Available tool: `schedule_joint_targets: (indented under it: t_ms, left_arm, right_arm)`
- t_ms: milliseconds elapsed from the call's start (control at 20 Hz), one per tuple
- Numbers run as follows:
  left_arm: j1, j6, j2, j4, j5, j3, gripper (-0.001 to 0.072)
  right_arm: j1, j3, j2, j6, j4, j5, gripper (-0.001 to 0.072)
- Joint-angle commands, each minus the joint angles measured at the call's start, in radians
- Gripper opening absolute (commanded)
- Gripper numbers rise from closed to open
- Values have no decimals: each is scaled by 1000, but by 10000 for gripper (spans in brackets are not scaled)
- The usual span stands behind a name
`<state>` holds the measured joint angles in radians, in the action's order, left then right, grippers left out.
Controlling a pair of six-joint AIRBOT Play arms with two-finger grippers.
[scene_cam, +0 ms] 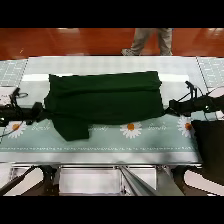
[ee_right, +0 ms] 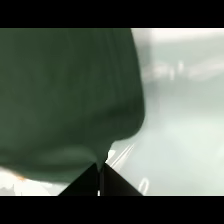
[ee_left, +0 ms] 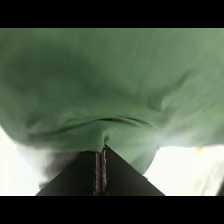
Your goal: Fold the shirts.
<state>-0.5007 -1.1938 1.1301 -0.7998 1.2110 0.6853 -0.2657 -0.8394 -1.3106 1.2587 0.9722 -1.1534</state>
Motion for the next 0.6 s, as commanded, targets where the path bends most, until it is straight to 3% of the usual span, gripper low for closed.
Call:
schedule_joint_targets:
  t_ms: [0,550]
  left_arm:
    - [15,-12,52,9,6,148,22]
    - [148,-182,593,19,-43,705,22]
  right_arm:
    - [6,-122,-25,12,-6,-9,24]
    - [62,-599,-418,15,-109,21,25]
